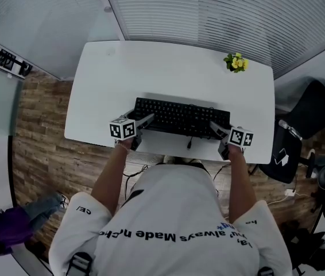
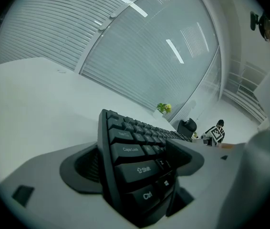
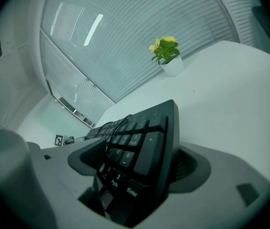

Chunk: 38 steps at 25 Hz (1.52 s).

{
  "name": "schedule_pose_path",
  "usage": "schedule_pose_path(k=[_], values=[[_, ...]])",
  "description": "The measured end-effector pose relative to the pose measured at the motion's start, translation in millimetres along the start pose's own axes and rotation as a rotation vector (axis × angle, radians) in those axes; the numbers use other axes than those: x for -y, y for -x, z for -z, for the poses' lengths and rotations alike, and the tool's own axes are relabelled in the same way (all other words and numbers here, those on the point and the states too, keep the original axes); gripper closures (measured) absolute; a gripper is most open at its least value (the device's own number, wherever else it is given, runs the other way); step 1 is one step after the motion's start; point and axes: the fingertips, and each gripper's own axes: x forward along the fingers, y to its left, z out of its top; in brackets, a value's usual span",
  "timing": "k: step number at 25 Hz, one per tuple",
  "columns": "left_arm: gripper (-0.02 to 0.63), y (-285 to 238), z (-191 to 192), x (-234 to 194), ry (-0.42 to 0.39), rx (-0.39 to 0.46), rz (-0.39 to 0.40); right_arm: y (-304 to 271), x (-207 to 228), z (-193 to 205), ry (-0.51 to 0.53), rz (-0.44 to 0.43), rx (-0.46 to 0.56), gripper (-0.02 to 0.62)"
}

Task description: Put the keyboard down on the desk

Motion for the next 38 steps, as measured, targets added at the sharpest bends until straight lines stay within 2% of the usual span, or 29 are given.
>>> schedule_pose_path(k=[15,21,34,38], values=[[0.183,-11.3,8.0,-25.1,-0.008,-0.027,-0.089,-19.0,19.3,5.9,0.004,0.095,0.005,0.153],[0.181,-16.8,12.7,-31.4,-0.048,-0.061,-0.153,-21.5,27.6,10.2,0.031,0.146,-0.004,0.149],[0.181,-17.3,16.2,-32.9,-0.022,-0.094,-0.206,-21.1,29.3,9.4,0.059,0.21,0.0,0.137],[0.181,-19.4,16.9,-29.0,-0.083,-0.127,-0.223,-21.1,32.5,7.7,0.109,0.273,-0.029,0.124]])
